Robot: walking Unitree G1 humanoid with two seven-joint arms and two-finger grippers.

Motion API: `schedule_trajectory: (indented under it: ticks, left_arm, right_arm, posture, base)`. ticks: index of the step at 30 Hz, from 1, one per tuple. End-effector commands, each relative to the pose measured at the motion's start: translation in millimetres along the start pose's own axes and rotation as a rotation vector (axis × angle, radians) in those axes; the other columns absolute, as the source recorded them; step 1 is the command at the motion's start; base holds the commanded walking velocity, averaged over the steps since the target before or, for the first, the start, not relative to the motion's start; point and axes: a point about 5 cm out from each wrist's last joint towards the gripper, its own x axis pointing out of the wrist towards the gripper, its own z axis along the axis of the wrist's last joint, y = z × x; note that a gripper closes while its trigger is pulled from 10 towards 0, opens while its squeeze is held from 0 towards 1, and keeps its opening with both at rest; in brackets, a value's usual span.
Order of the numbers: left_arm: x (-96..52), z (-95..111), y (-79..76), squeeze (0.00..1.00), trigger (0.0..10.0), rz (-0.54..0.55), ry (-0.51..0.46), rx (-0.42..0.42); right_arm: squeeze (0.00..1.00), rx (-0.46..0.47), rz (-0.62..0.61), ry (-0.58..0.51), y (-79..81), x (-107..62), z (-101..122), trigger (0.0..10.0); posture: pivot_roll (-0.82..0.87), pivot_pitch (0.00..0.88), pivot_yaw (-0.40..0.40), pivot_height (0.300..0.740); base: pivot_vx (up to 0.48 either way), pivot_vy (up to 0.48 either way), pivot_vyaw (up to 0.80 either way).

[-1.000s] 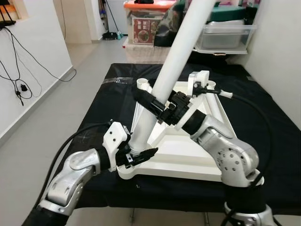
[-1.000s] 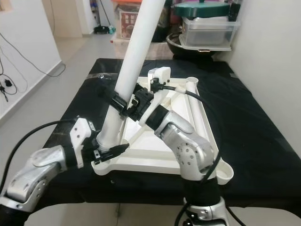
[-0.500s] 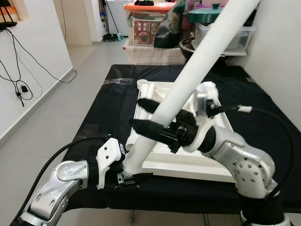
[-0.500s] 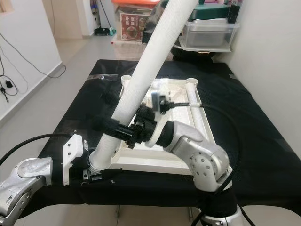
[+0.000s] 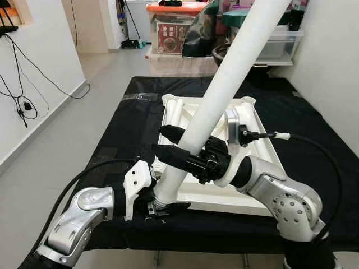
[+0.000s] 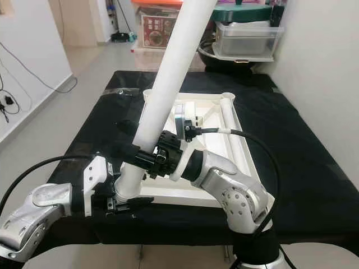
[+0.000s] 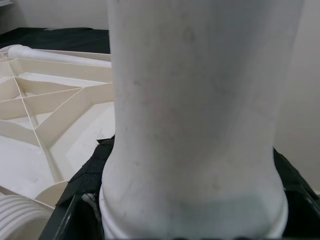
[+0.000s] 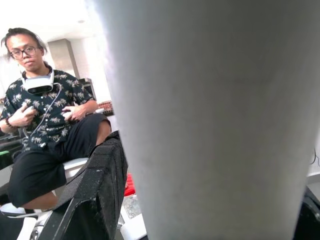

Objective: Building children table

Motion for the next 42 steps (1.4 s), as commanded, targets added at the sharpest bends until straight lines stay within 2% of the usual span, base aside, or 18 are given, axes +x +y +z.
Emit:
schedule_trajectory:
  ticks: [1,2,3,4,5,16,17,18,23,25,27,31,32,35,36,37,38,42]
  left_arm:
    - [7.0,-4.3,-7.0,0.0,10.0,-0.045,0.02,-0.006]
    - [7.0,-4.3,-7.0,0.0,10.0,-0.045,0.02,-0.006]
    - [6.2,-5.6,-7.8,0.0,10.0,-0.045,0.024,-0.008]
    - [5.2,-7.5,-10.0,0.0,10.0,-0.048,0.031,-0.011]
    - [4.9,-7.8,-11.4,0.0,10.0,-0.051,0.033,-0.012]
    - [2.1,-8.9,-10.2,0.0,10.0,-0.033,0.039,-0.008]
    - [1.9,-8.6,-9.8,0.28,10.0,-0.031,0.039,-0.004]
    - [2.0,-7.7,-8.2,1.0,10.0,-0.018,0.026,-0.01]
    - [0.1,-2.3,1.0,1.0,10.0,0.048,-0.02,-0.013]
    - [-4.7,4.2,11.5,1.0,10.0,0.127,-0.067,-0.02]
    - [-4.7,4.2,11.5,1.0,10.0,0.127,-0.067,-0.02]
    - [-20.5,13.1,20.9,1.0,10.0,0.257,-0.16,-0.092]
    - [-20.5,13.1,20.9,1.0,10.0,0.257,-0.16,-0.092]
    - [-32.2,14.1,17.7,1.0,10.0,0.288,-0.182,-0.156]
    - [-32.2,14.1,17.7,1.0,10.0,0.288,-0.182,-0.156]
    - [-34.7,14.7,13.9,0.45,10.0,0.289,-0.196,-0.177]
    - [-36.4,15.0,9.3,0.0,10.0,0.301,-0.21,-0.192]
    - [-36.2,14.1,7.5,0.0,10.0,0.324,-0.217,-0.2]
  right_arm:
    - [0.0,0.008,0.051,-0.009,7.3,8.7,-3.7,9.5]
    - [0.0,0.008,0.051,-0.009,7.3,8.7,-3.7,9.5]
    - [0.0,0.008,0.051,-0.012,7.2,9.0,-3.9,6.2]
    - [0.0,0.006,0.045,-0.018,6.4,9.6,-4.1,3.7]
    - [0.0,0.005,0.042,-0.022,5.9,9.8,-3.8,0.0]
    - [0.0,0.012,0.035,-0.041,4.7,9.3,-2.6,0.0]
    - [0.0,0.012,0.034,-0.044,4.7,9.2,-2.4,0.0]
    - [0.0,0.012,0.032,-0.046,4.6,9.0,-2.2,0.0]
    - [0.0,0.005,0.02,-0.051,4.0,7.9,-1.5,0.0]
    - [0.0,-0.006,-0.001,-0.054,1.6,4.6,0.3,0.0]
    - [0.0,-0.006,-0.001,-0.054,1.6,4.6,0.3,0.0]
    - [0.0,-0.064,-0.087,-0.036,-13.6,-14.4,10.0,0.0]
    - [0.0,-0.064,-0.087,-0.036,-13.6,-14.4,10.0,0.0]
    - [0.0,-0.098,-0.154,-0.014,-23.2,-32.8,17.2,0.0]
    - [0.0,-0.098,-0.154,-0.014,-23.2,-32.8,17.2,0.0]
    - [0.0,-0.115,-0.187,0.002,-26.9,-40.8,18.7,0.0]
    - [0.0,-0.143,-0.241,0.03,-32.0,-51.7,19.7,0.0]
    - [0.0,-0.177,-0.291,0.065,-36.2,-60.6,19.1,0.0]
  posture:
    - [-0.03,0.0,-0.017,0.74]
    - [-0.03,0.0,-0.017,0.74]
    - [-0.02,0.0,-0.018,0.74]
    - [-0.02,0.0,-0.018,0.74]
    - [-0.02,0.0,-0.018,0.74]
    - [-0.02,0.0,-0.019,0.74]
    - [-0.02,0.0,-0.017,0.74]
    - [-0.02,0.0,-0.017,0.74]
    - [-0.02,0.0,-0.011,0.74]
    - [-0.02,0.0,-0.015,0.74]
    - [-0.02,0.0,-0.015,0.74]
    - [-0.01,0.0,-0.02,0.74]
    - [-0.01,0.0,-0.02,0.74]
    - [-0.02,0.0,-0.026,0.74]
    - [-0.02,0.0,-0.026,0.74]
    - [-0.01,0.0,-0.029,0.74]
    - [-0.01,0.0,-0.031,0.74]
    - [-0.01,0.0,-0.034,0.74]
  base:
    - [0.0,0.0,0.0]
    - [0.0,0.0,0.0]
    - [0.0,0.0,0.0]
    - [0.0,0.0,0.0]
    - [0.0,0.0,0.0]
    - [0.0,0.0,0.0]
    - [0.0,0.0,0.0]
    - [0.0,0.0,0.0]
    - [0.0,0.0,0.0]
    - [0.0,0.0,0.0]
    - [0.0,0.0,0.0]
    - [0.0,0.0,0.0]
    - [0.0,0.0,0.0]
    - [0.0,0.0,0.0]
    - [0.0,0.0,0.0]
    - [0.0,0.0,0.0]
    - [0.0,0.0,0.0]
    - [0.0,0.0,0.0]
